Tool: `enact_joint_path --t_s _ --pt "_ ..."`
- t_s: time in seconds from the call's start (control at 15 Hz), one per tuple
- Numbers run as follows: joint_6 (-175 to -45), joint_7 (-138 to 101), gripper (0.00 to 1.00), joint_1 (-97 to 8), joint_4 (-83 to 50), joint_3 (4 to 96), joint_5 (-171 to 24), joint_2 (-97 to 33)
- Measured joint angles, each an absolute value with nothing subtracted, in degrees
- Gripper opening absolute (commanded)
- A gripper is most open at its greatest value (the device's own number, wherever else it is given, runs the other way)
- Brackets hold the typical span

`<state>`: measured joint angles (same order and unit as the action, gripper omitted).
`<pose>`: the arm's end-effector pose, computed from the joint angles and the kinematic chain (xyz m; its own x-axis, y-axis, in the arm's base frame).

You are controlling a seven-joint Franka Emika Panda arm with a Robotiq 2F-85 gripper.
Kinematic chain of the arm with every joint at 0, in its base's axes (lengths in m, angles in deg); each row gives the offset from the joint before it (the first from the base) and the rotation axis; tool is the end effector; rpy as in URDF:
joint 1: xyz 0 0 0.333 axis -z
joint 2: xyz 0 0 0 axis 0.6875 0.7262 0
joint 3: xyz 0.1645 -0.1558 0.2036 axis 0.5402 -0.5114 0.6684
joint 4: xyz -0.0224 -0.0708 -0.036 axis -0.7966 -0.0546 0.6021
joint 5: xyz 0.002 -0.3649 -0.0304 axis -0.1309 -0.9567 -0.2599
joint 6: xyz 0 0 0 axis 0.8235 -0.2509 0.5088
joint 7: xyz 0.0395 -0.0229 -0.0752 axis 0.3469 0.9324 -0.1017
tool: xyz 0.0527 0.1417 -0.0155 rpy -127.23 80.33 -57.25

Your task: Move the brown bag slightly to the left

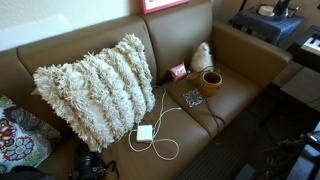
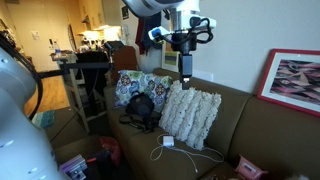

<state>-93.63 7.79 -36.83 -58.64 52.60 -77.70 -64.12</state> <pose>0.4294 -0.0728 0.3994 0.8161 -0.5761 0.0450 -0.5775 -0.8107 0.0957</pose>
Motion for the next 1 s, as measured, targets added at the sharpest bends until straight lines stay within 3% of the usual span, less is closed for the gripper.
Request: enact_joint_path --t_s 1.0 --pt "-93.76 17.9 1.0 -38.73 -55.62 59.38 -82.22 -60.76"
